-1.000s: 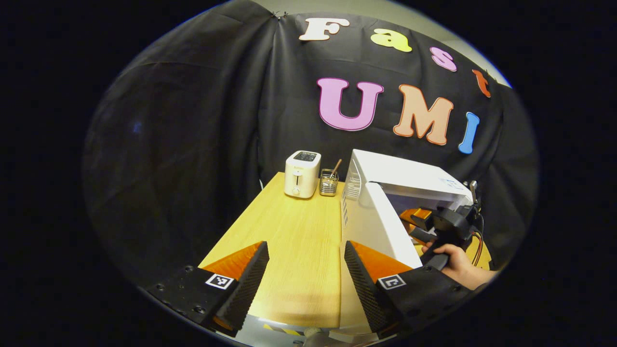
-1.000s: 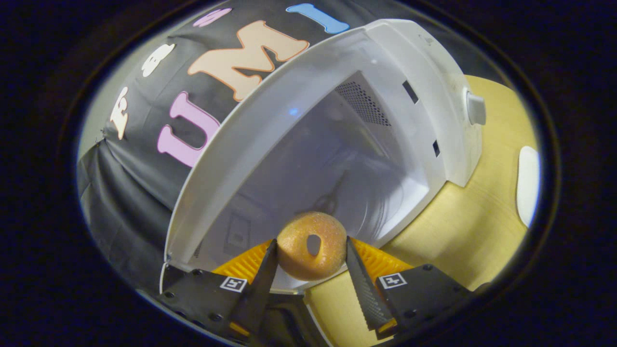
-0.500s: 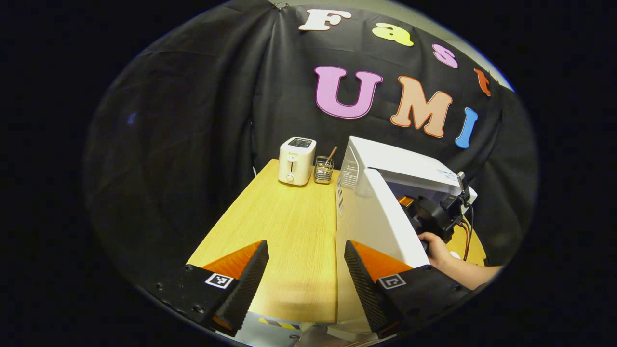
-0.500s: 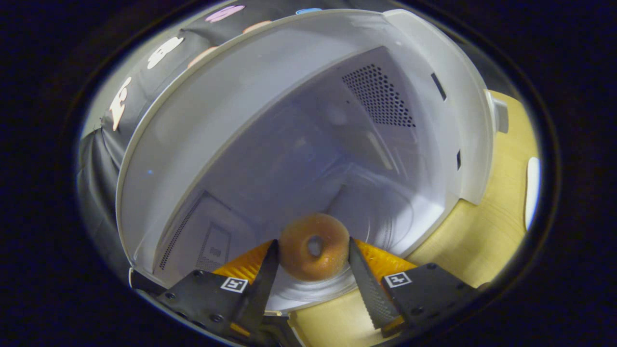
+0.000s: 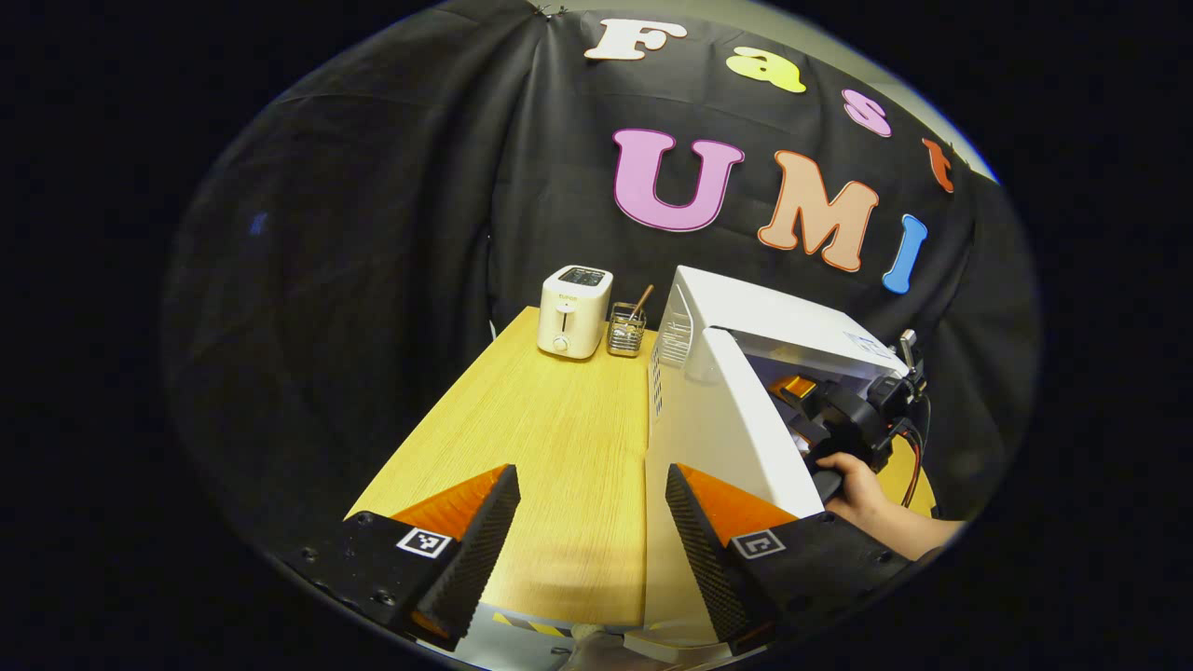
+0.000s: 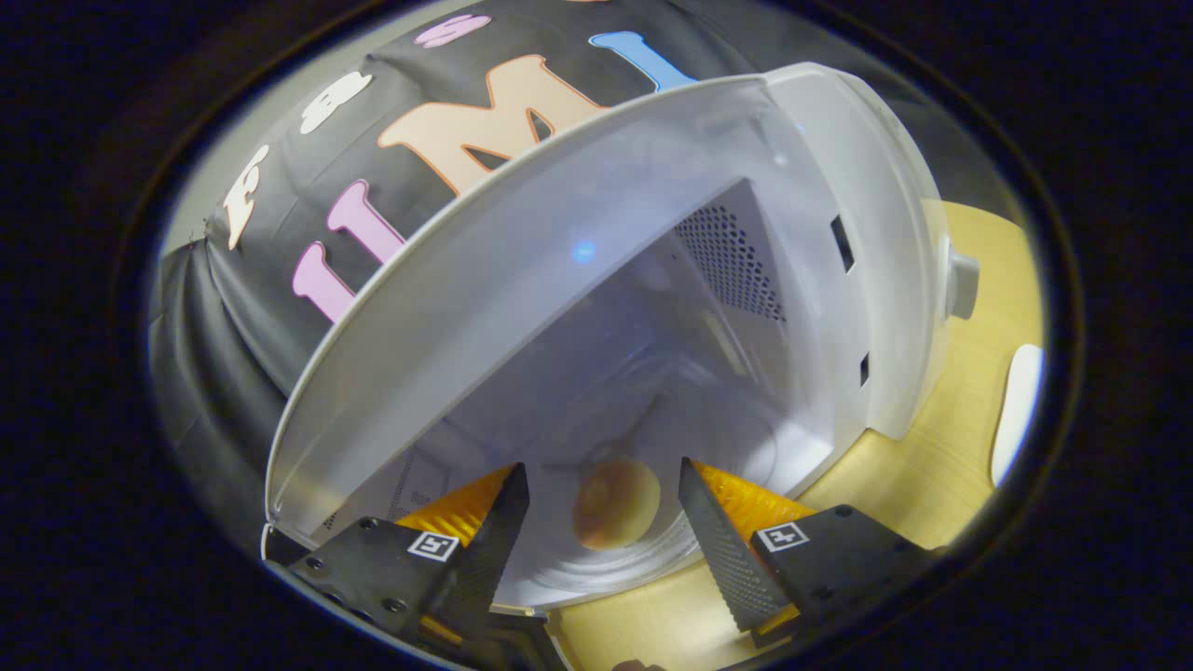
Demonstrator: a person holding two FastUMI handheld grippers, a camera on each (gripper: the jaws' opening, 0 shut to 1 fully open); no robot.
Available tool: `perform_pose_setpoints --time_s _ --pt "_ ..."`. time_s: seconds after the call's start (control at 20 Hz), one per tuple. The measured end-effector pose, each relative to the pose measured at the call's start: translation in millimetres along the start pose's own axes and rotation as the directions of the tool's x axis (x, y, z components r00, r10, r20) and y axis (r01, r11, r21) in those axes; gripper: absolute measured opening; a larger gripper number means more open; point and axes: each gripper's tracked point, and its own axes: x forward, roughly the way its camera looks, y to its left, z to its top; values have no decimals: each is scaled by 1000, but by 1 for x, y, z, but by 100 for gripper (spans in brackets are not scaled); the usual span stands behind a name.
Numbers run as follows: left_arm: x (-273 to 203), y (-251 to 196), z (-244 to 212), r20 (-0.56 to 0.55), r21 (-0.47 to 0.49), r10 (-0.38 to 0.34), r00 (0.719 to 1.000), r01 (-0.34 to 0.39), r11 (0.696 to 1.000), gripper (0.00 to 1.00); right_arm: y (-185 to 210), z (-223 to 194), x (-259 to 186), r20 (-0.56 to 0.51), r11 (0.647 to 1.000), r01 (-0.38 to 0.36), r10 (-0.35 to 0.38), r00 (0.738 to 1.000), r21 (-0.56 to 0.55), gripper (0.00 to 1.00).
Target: Open the microwave oven with the left hand, put the food in, and close the microwave oven.
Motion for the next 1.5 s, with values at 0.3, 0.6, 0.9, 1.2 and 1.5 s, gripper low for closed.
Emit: perform_pose_setpoints --time_s 0.3,0.6,0.9,1.2,1.5 --pt "-3 5 -3 5 15 2 1000 -2 1000 88 -6 -9 -51 -65 992 -37 30 997 -118 99" --pt "-6 -4 -8 -8 38 -53 999 53 998 57 -21 -4 -110 -80 971 -52 34 996 -233 91" --pt "-7 -17 -25 -49 48 -118 992 121 992 6 -31 17 -149 -45 952 -35 22 999 -303 91" --pt "-16 -25 -36 -74 72 -168 983 174 982 0 -29 42 -185 5 947 3 -1 1000 -321 100" --pt "-17 -38 -50 -113 85 -218 969 228 970 0 -33 78 -235 83 940 47 -19 996 -339 100"
